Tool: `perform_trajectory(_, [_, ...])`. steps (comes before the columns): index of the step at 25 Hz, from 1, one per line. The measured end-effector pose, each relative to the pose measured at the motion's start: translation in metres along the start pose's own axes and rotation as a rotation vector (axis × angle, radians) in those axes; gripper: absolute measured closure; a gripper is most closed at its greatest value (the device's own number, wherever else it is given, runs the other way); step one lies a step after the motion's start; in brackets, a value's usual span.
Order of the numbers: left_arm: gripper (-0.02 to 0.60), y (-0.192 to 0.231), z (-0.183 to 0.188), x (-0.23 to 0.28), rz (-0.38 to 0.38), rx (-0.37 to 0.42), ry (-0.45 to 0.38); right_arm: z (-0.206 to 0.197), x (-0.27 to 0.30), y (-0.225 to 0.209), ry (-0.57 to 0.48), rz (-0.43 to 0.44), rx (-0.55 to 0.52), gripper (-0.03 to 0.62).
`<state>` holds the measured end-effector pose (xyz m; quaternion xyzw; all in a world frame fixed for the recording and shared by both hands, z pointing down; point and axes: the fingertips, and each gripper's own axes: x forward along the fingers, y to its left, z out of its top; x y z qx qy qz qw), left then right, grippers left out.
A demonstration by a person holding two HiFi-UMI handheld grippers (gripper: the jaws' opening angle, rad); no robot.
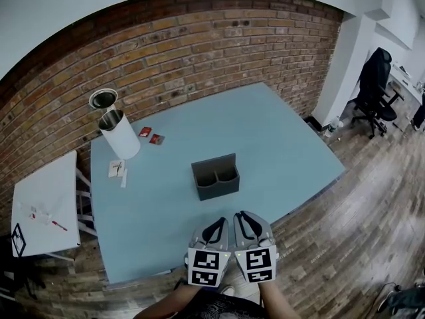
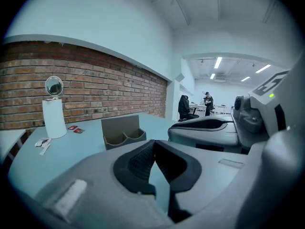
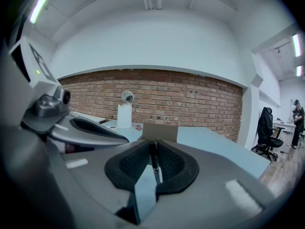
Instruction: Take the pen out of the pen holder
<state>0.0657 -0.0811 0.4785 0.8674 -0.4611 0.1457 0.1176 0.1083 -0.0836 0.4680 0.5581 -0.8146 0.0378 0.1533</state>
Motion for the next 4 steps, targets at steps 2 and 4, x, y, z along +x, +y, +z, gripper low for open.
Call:
perform_trajectory(2, [0.583,-0.0012,0.0002,-0.0009,0.001,0.000,-0.001,-0.0014,-0.0012,0.0000,0.004,0.002,0.001,0.546])
perform_trajectory(4, [0.583,-0.0021,0.0006,-0.0015,0.002,0.001,-0.002,-0.0023,-0.0024,-0.0002,0.007,0.003,0.002,0.546])
